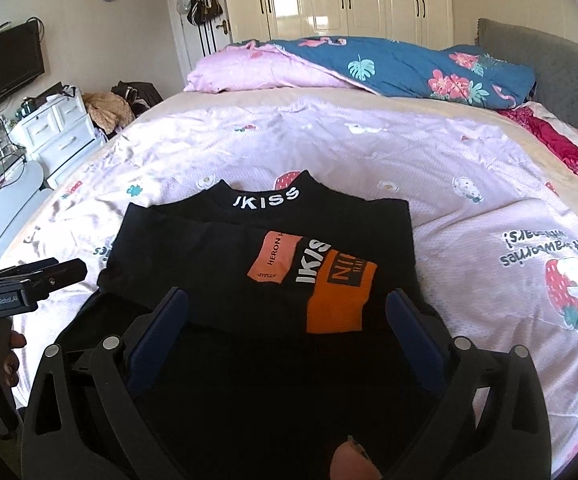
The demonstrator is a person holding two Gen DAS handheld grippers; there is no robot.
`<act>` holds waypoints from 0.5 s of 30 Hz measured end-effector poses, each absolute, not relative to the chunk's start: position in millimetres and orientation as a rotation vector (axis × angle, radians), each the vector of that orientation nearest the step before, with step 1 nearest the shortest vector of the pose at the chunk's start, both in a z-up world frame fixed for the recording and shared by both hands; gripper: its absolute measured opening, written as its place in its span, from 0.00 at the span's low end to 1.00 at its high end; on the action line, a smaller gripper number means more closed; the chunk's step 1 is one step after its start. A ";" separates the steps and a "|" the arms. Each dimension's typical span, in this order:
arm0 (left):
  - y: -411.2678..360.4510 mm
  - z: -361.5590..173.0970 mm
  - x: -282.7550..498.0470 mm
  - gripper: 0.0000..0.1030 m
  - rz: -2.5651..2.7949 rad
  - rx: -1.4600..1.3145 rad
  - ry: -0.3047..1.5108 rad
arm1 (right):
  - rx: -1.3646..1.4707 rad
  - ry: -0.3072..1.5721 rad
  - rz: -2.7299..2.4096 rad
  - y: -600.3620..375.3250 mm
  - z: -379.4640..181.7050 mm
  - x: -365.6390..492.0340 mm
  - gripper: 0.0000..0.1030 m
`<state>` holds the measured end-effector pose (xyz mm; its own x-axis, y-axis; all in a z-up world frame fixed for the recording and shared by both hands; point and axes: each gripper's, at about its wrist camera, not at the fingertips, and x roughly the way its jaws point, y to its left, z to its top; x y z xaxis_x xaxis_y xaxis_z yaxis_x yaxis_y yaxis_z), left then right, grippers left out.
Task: Fold small clothes
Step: 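Lower both tools to the black shirt hem and close on it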
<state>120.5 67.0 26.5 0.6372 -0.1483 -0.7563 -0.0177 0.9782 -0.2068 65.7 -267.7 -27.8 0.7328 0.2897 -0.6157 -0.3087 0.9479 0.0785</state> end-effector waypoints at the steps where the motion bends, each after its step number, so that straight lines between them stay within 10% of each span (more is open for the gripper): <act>1: 67.1 28.0 117.5 0.91 -0.075 -0.201 0.876 | -0.027 0.669 0.329 -269.3 -25.9 63.4 0.96; 15: 75.9 38.5 80.2 0.91 -0.060 -0.201 0.868 | -0.015 0.636 0.322 -295.3 -9.7 23.9 0.96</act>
<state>80.2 75.9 38.5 0.6458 -0.1337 -0.7517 -0.0292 0.9795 -0.1992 23.9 -295.3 -9.7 0.7563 0.2906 -0.5861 -0.3000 0.9502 0.0840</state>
